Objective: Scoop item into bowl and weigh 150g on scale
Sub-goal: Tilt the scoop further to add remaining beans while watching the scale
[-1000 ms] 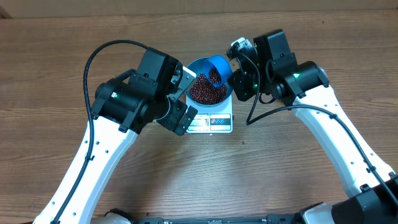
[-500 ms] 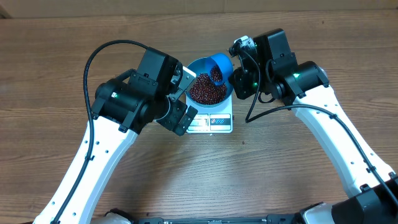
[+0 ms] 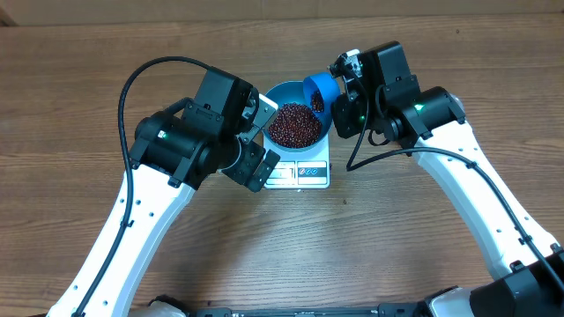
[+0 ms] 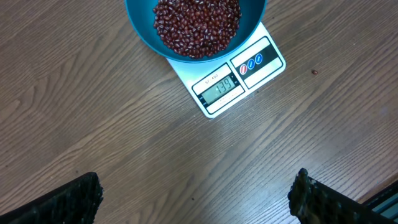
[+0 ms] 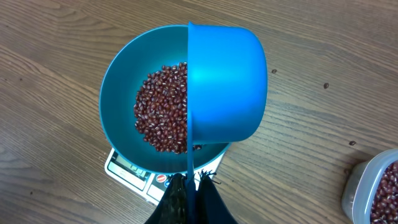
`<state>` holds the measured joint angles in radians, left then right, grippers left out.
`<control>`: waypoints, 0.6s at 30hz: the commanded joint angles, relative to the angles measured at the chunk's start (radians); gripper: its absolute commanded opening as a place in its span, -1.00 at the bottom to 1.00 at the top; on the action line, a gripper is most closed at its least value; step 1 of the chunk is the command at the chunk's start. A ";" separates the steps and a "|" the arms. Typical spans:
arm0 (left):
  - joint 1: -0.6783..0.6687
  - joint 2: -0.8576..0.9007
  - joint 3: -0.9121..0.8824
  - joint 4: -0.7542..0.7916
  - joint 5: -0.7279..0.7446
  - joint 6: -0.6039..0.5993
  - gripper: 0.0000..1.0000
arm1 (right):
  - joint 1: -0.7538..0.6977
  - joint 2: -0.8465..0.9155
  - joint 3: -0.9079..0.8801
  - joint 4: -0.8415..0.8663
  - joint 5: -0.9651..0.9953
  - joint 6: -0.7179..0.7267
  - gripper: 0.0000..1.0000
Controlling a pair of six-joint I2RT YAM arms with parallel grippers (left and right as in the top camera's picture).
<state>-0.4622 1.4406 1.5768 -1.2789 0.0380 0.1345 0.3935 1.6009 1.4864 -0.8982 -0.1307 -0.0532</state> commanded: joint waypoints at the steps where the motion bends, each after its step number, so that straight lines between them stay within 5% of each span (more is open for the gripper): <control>1: 0.004 -0.003 -0.002 0.001 0.011 0.016 0.99 | 0.004 -0.022 0.031 0.007 -0.005 0.015 -0.92; 16: 0.004 -0.003 -0.002 0.001 0.011 0.016 0.99 | 0.005 -0.022 0.031 0.005 -0.011 0.008 -0.92; 18: 0.004 -0.003 -0.002 0.001 0.011 0.016 0.99 | 0.005 -0.022 0.031 -0.020 -0.141 -0.139 -0.92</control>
<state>-0.4622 1.4406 1.5768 -1.2785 0.0380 0.1349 0.3935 1.6009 1.4868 -0.9062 -0.1493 -0.0643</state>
